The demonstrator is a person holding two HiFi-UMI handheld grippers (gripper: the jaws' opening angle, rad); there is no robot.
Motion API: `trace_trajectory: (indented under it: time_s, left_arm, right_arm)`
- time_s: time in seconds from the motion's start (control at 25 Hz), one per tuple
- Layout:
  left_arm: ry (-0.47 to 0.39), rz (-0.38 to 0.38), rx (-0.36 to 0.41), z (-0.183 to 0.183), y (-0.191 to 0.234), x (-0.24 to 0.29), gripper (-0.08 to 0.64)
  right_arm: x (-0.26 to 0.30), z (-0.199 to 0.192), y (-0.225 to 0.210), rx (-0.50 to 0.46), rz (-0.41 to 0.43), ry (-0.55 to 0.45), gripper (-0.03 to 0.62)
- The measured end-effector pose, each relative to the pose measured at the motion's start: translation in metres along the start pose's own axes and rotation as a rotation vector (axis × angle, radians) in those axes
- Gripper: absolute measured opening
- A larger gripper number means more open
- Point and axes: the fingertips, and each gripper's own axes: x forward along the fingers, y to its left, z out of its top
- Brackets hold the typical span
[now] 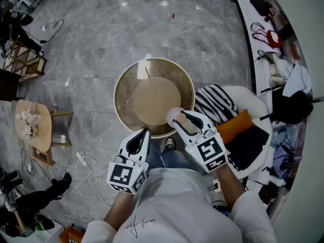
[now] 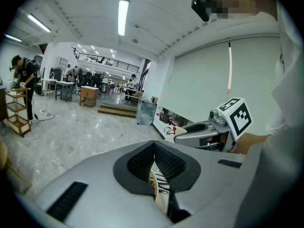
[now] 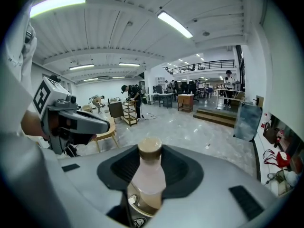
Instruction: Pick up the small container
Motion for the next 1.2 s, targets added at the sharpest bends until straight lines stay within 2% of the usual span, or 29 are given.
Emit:
trace_trajectory:
  time_s: [0.72, 0.92, 1.2]
  left_arm:
    - [-0.057, 0.032, 0.038, 0.011, -0.022, -0.035, 0.018]
    - [-0.073, 0.026, 0.024, 0.01, -0.032, -0.039, 0.018]
    - [-0.079, 0.022, 0.043, 0.01, -0.042, -0.044, 0.018]
  right_arm:
    - [-0.044, 0.013, 0.024, -0.052, 0.044, -0.061, 0.147]
    - [-0.054, 0.008, 0.029, -0.053, 0.049, -0.047, 0.147]
    - [-0.061, 0.003, 0.033, -0.031, 0.063, -0.042, 0.147]
